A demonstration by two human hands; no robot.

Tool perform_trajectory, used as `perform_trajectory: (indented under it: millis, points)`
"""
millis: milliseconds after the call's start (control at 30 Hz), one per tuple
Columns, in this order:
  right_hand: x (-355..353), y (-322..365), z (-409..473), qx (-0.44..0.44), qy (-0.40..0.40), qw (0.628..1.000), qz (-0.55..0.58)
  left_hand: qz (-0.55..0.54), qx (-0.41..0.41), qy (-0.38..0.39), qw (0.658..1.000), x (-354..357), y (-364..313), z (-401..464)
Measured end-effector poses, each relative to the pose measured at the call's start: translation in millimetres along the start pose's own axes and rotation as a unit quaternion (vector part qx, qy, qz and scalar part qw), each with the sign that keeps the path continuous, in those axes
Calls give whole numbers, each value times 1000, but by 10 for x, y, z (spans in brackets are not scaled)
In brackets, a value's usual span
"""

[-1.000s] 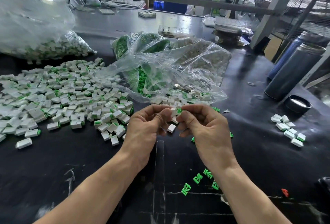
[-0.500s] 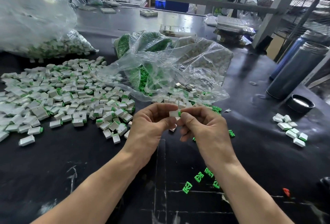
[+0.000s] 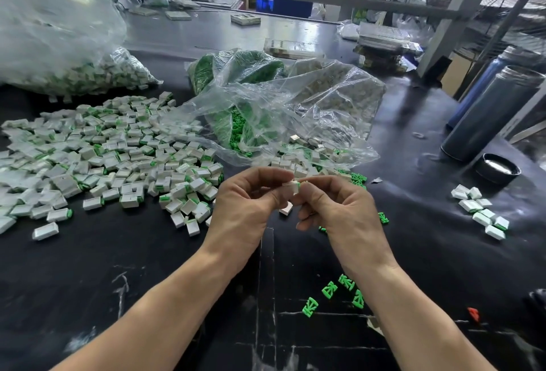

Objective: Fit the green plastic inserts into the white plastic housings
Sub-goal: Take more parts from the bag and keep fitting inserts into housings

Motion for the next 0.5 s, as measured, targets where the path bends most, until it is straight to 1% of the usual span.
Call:
perform_trajectory:
  millis: [100, 267, 500]
  points:
    - [-2, 21, -3, -16, 8, 1000, -21, 2, -8, 0, 1000, -11, 10, 5]
    - [5, 40, -9, -46, 23, 993, -104, 23, -32, -9, 999, -23, 66, 4]
    - [2, 39, -12, -60, 34, 982, -174, 80, -15, -15, 997, -52, 30, 3]
Point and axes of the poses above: each hand's wrist, its own z-axis towards the middle knuckle, its own x-axis out of the palm, y = z × x, the point moved 6 cm from there along z, towards the middle knuckle, and after that the axes turned 8 degrees about -x, right-handed, at the moved point
